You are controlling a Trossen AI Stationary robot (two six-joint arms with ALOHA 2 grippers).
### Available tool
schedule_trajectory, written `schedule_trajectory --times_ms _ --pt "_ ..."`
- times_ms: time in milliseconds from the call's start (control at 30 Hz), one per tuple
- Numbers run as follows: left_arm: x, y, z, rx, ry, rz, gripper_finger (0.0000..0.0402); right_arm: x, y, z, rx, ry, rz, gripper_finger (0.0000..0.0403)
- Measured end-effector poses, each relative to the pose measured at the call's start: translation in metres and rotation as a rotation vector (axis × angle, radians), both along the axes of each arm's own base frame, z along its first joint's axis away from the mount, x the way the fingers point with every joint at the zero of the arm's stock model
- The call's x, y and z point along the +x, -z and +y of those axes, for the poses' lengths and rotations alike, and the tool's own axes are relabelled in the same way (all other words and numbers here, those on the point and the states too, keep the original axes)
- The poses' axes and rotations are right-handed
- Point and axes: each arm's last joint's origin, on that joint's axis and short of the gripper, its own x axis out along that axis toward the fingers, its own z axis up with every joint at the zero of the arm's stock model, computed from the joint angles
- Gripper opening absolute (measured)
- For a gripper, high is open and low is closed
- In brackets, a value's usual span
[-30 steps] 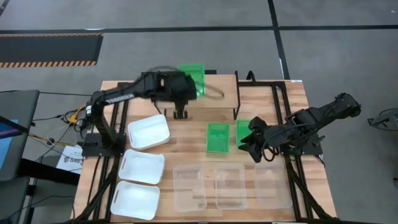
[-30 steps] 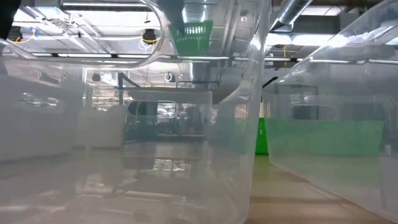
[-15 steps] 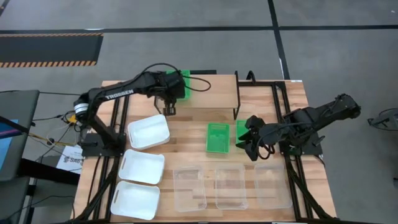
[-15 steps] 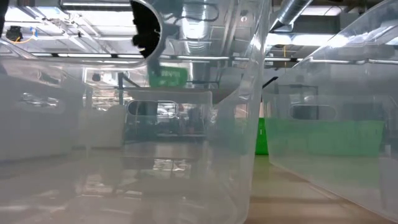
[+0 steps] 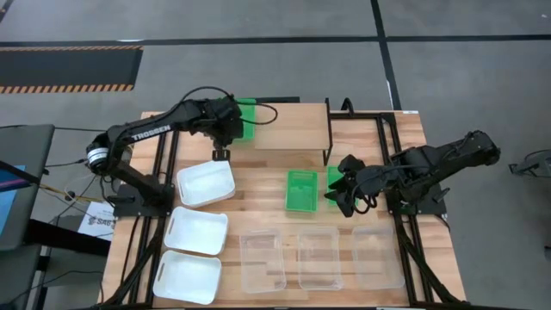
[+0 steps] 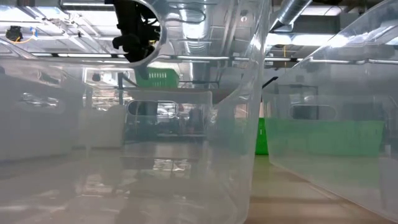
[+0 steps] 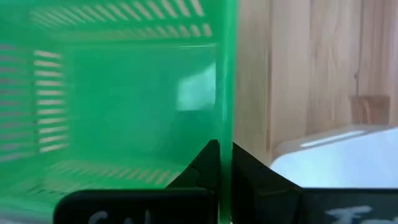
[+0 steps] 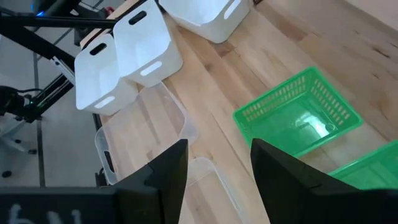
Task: Stack baskets on shelf by color
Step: Put the left green bin on the shelf, then stack the left green bin on top of the green bin on the shelf
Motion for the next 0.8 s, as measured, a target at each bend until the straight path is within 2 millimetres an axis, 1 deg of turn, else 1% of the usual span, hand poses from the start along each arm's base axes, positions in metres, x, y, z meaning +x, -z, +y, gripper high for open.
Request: schedule_trajectory --times_ms 100,167,267,333,400,500,600,700,800 --pt "0.002 0.004 0.002 0.000 -0.009 0.028 0.0014 0.000 0.000 0.000 0.000 0.000 0.000 0.0201" --pt "0.003 0.005 0.002 0.010 -0.020 0.037 0.0028 0.000 0.000 0.000 0.000 -0.001 0.000 0.0201" --pt "0.002 0.006 0.001 0.004 -0.018 0.057 0.0063 0.000 0.000 0.000 0.001 0.000 0.000 0.0201" --pt "0.001 0.004 0.000 0.001 -0.018 0.064 0.0096 0.000 0.000 0.000 0.001 -0.001 0.000 0.0201" --pt "0.002 -0.002 0.000 0.008 -0.024 0.045 0.0133 0.000 0.000 0.000 0.002 -0.003 0.001 0.0201" --pt "0.001 -0.008 -0.003 0.018 -0.031 0.063 0.0188 0.000 0.000 0.000 0.002 -0.003 0.001 0.0201" --pt "0.003 -0.019 -0.007 0.036 -0.033 0.059 0.0230 0.000 0.000 0.000 0.002 -0.003 0.001 0.0201" --pt "0.005 -0.033 -0.013 0.043 -0.027 0.032 0.0251 0.000 0.000 0.000 0.002 -0.004 0.001 0.0201" --pt "0.007 -0.052 -0.021 0.041 -0.035 -0.025 0.0254 0.000 0.000 0.000 0.002 -0.004 0.001 0.0201"
